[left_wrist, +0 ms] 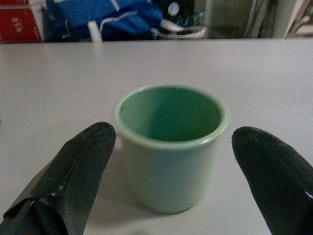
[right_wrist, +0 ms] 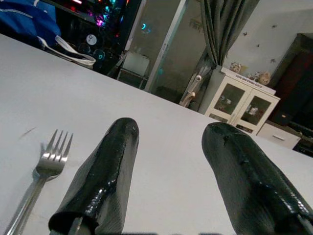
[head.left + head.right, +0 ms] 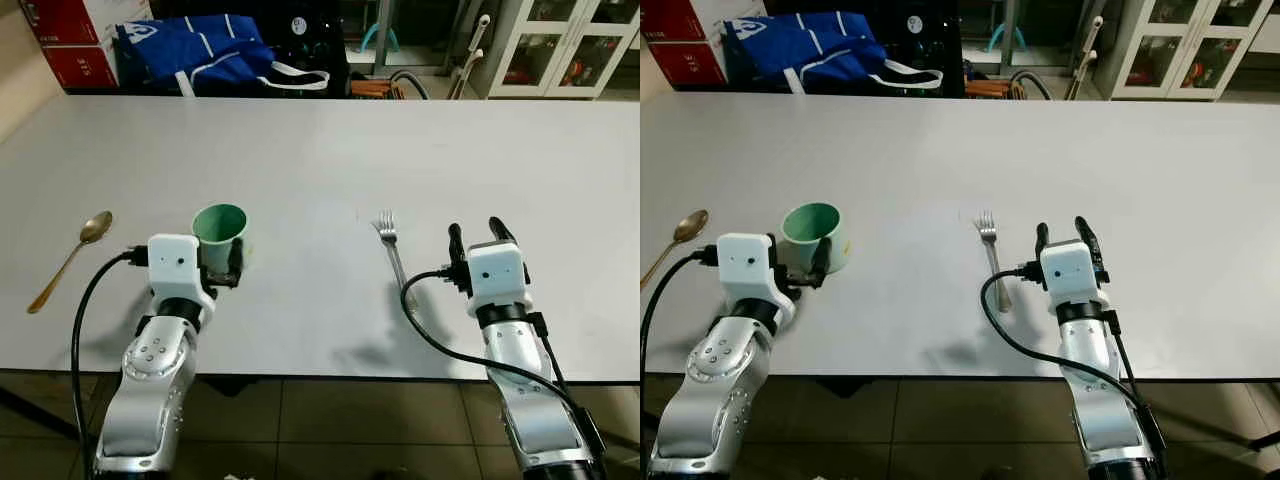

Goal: Setting the table

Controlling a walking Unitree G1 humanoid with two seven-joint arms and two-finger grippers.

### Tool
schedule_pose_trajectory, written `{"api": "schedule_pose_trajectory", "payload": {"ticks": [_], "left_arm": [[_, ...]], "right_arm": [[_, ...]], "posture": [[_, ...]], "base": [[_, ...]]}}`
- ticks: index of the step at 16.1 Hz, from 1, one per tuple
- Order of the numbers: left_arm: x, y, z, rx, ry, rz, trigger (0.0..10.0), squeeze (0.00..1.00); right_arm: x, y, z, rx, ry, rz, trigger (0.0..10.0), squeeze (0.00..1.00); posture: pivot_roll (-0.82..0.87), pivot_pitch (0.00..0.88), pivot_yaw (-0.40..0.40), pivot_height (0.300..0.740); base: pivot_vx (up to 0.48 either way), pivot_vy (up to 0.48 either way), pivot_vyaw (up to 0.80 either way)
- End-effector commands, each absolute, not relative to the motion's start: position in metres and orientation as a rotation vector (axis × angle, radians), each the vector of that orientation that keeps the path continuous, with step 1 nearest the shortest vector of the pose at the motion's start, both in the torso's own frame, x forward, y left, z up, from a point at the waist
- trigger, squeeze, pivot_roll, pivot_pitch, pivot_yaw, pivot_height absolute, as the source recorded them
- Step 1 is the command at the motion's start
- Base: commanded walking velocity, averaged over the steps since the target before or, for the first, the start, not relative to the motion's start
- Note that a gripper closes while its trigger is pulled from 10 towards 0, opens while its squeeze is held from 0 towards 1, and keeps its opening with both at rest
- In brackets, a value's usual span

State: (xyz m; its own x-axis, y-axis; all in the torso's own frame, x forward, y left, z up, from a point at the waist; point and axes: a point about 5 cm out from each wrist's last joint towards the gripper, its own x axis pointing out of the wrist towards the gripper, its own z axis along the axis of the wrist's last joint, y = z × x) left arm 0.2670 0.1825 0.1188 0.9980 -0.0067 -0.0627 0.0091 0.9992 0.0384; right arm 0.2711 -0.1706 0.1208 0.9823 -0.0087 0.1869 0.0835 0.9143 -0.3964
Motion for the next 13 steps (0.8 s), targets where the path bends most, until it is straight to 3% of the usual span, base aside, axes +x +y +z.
{"api": "schedule_pose_trajectory", "payload": {"ticks": [1,5,6,7,12,13], "left_arm": [[0.272,0.187,0.116,0.042,0.069,0.007,10.0,0.0],[0.289,0.192,0.095,0.029,0.128,0.024,10.0,0.0],[0.293,0.188,0.097,0.029,0.113,0.0,10.0,0.19],[0.296,0.183,0.098,0.033,0.105,-0.02,10.0,1.0],[0.309,0.176,0.096,0.025,0.096,-0.038,10.0,1.0],[0.312,0.177,0.096,0.036,0.096,-0.035,10.0,0.75]], "right_arm": [[0.271,-0.168,0.121,-0.419,-0.179,-0.035,10.0,0.0],[0.27,-0.168,0.123,-0.425,-0.182,-0.027,10.0,0.0],[0.27,-0.169,0.124,-0.428,-0.184,-0.03,10.0,0.0],[0.269,-0.17,0.125,-0.431,-0.183,-0.032,10.0,0.0],[0.268,-0.17,0.126,-0.441,-0.18,-0.035,10.0,0.0],[0.268,-0.171,0.125,-0.442,-0.177,-0.036,10.0,0.0]], "posture": [[-0.13,0.0,0.034,0.74],[-0.15,0.0,0.028,0.74],[-0.16,0.004,0.027,0.74],[-0.16,0.003,0.027,0.74],[-0.17,0.01,0.029,0.74],[-0.17,0.012,0.03,0.74]], "base": [[0.0,0.0,0.0],[0.0,0.0,0.0],[0.0,0.0,0.0],[0.0,0.0,0.0],[0.0,0.0,0.0],[0.0,0.0,0.0]]}}
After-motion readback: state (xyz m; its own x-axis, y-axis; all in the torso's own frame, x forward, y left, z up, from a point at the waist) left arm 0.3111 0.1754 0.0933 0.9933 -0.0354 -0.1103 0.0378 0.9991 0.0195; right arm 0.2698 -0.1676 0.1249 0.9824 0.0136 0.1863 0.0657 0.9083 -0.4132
